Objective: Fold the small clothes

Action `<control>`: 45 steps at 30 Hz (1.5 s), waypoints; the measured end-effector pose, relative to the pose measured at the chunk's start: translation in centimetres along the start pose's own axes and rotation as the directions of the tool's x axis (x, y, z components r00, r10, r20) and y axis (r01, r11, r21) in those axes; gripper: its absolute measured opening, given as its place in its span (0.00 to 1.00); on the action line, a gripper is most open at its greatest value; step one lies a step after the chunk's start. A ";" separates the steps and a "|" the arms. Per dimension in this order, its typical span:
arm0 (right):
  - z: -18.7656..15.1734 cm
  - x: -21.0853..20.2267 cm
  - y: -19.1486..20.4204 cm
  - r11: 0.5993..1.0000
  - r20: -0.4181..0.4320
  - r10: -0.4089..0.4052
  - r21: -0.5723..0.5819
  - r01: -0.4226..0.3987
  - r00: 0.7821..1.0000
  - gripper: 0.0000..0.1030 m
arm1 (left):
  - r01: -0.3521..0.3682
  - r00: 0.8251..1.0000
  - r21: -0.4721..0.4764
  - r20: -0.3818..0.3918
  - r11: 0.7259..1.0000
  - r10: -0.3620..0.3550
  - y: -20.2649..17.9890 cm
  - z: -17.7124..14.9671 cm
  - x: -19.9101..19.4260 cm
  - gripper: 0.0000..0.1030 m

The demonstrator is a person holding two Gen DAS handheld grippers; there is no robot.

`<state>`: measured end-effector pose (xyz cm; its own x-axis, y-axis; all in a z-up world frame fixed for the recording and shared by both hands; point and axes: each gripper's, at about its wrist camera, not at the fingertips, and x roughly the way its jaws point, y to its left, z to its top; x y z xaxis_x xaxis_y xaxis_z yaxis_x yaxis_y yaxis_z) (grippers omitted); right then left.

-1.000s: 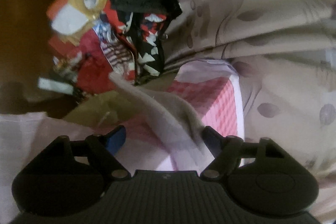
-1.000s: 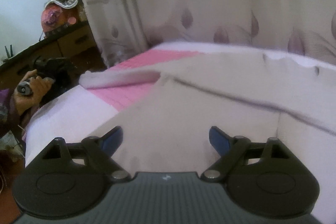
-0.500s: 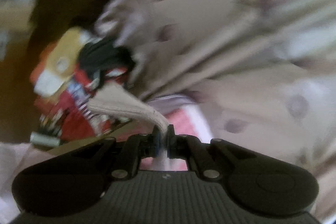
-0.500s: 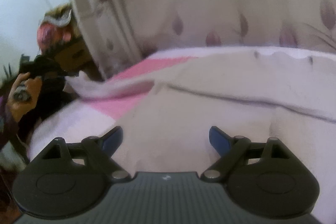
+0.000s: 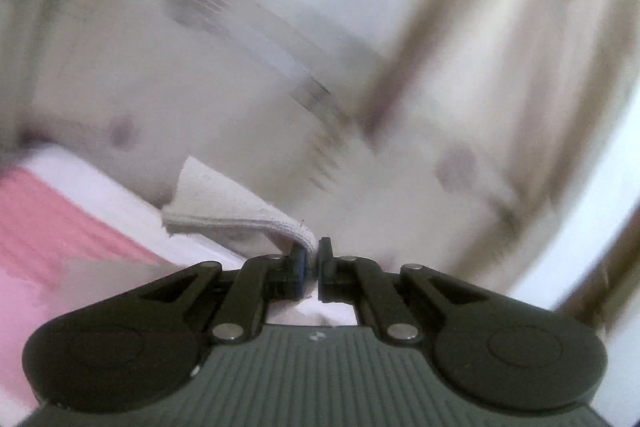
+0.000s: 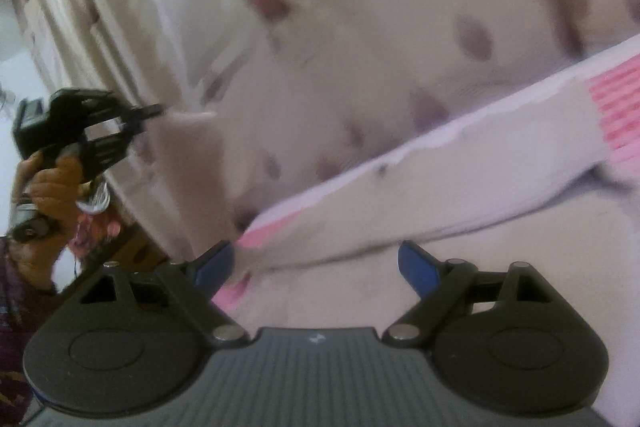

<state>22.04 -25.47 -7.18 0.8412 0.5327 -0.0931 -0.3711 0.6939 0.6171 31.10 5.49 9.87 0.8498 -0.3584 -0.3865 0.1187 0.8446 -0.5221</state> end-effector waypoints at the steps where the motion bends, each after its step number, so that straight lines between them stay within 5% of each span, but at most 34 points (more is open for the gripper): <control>1: 0.2 -0.8 -0.7 1.000 0.012 -0.009 0.010 0.009 1.000 0.87 | 0.016 0.999 0.018 -0.034 1.000 -0.015 -1.6 -1.2 2.4 0.05; 5: 0.5 -3.6 -4.2 0.997 0.047 -0.052 0.065 0.049 0.998 0.88 | 0.150 0.978 0.090 -0.163 0.985 -0.134 -5.9 -7.1 10.4 0.06; 8: 0.7 -4.7 -6.0 0.994 0.062 -0.064 0.095 0.058 0.996 0.88 | 0.253 0.932 0.073 -0.287 0.965 -0.223 -7.0 -11.4 14.9 0.15; 9: 0.7 -5.1 -6.5 0.993 0.068 -0.061 0.105 0.054 0.996 0.88 | 0.250 0.931 0.085 -0.294 0.964 -0.216 -7.3 -12.4 15.6 0.23; 11: 1.1 -5.4 -7.1 0.992 0.076 -0.047 0.119 0.037 0.996 0.89 | 0.206 0.952 0.129 -0.254 0.970 -0.168 -7.3 -13.6 15.9 0.70; 13: 1.7 -5.1 -7.1 0.993 0.072 -0.043 0.111 0.035 0.996 0.89 | 0.166 0.976 0.117 -0.159 0.979 -0.146 -6.4 -13.5 14.5 0.96; 14: 1.9 -5.0 -7.0 0.995 0.070 -0.037 0.096 0.030 0.997 0.89 | 0.148 0.985 0.103 -0.108 0.984 -0.137 -5.7 -13.6 13.2 0.99; 18: 3.9 -3.8 -6.2 0.999 0.030 -0.053 0.003 0.053 0.998 0.89 | -0.027 0.999 0.168 0.045 0.986 0.019 -2.4 -14.4 7.7 1.00; 23: 6.6 -0.4 -7.0 0.984 0.007 -0.165 -0.066 0.165 0.986 0.88 | -0.228 0.972 0.217 0.108 0.949 0.209 3.5 -16.8 5.3 1.00; 27: 9.4 3.1 -8.6 0.963 -0.024 -0.244 -0.119 0.240 0.969 0.88 | -0.275 0.961 0.048 0.009 0.960 0.275 8.2 -17.8 6.6 0.96; 31: 10.1 7.5 -10.6 0.945 -0.131 -0.307 -0.155 0.286 0.943 0.81 | -0.313 0.949 -0.049 0.022 0.948 0.315 10.2 -17.1 6.6 0.98; 32: 10.0 8.3 -11.1 0.943 -0.161 -0.320 -0.150 0.298 0.933 0.70 | -0.307 0.951 -0.063 0.017 0.950 0.309 10.6 -17.0 6.2 0.98; 35: 9.5 9.3 -11.6 0.954 -0.195 -0.292 -0.123 0.272 0.936 0.14 | -0.313 0.948 -0.073 0.040 0.947 0.317 10.5 -17.4 5.0 0.99; 40: 11.0 7.4 -9.0 0.938 -0.048 -0.298 -0.202 0.283 0.953 0.11 | -0.360 0.929 -0.083 0.063 0.929 0.365 10.4 -17.6 4.4 0.99; 42: 11.8 6.9 -8.6 0.902 0.004 -0.352 -0.267 0.340 0.936 0.11 | -0.359 0.929 -0.092 0.057 0.929 0.365 10.6 -17.6 4.5 0.99; 45: 11.6 7.9 -10.5 0.865 -0.042 -0.437 -0.292 0.407 0.899 0.11 | -0.373 0.924 -0.073 0.055 0.925 0.378 10.3 -17.6 4.7 0.99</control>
<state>37.11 -34.13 -5.32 0.9016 0.1956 -0.3857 -0.0932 0.9588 0.2683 27.26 5.50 -10.64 0.8587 0.0095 -0.5124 -0.2450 0.8858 -0.3941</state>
